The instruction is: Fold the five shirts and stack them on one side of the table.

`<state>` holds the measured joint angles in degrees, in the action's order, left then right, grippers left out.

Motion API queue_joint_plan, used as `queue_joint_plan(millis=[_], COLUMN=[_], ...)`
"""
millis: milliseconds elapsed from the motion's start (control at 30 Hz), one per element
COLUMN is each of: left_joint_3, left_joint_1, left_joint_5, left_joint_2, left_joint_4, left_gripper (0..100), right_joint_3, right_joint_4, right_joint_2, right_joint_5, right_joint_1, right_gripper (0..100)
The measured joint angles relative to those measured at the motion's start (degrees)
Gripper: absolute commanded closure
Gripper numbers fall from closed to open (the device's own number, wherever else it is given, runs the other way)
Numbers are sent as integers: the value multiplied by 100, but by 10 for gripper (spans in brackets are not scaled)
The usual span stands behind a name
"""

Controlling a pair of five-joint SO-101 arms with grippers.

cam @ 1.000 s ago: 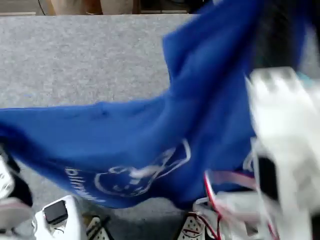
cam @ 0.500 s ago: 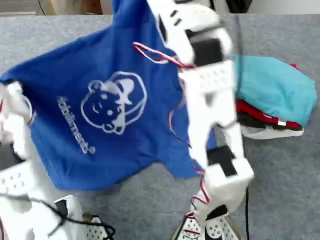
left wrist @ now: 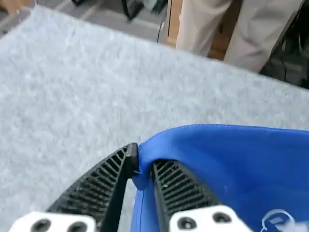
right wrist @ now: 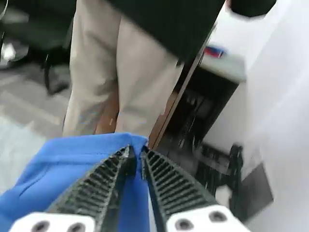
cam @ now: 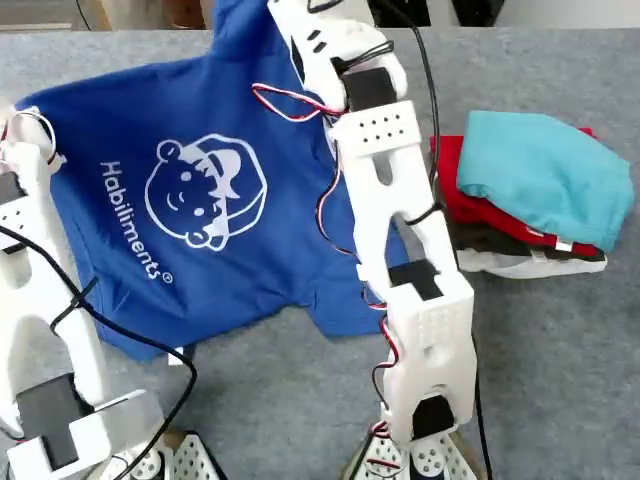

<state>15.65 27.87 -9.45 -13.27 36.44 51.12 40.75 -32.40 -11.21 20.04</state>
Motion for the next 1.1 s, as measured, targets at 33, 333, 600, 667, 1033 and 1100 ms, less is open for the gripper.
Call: queue_joint_plan(millis=[33,333,600,667,1033,1100], left_joint_3=[-35,53,2101,2743,4571,4695], left_joint_1=[-18,-316,-431,-440,-440,-440], left_joint_5=[-105,-897,-958,-958,-1055,-1213], left_joint_2=[0,-686,-2462,-2796,-3165,-3191], left_joint_4=[237,2848,2980,2945,2884,2910], left_gripper=[981,981,981,981,981,981], right_joint_3=[97,1029,1547,1415,-2602,-3622], right_joint_4=[413,4290,6057,6075,5468,5002], right_joint_2=[0,0,9,105,2374,2813], right_joint_5=[-123,-2629,-3059,-3059,-3112,-3112], right_joint_1=[0,-9,-237,-352,-35,-62], right_gripper=[997,997,997,997,997,997])
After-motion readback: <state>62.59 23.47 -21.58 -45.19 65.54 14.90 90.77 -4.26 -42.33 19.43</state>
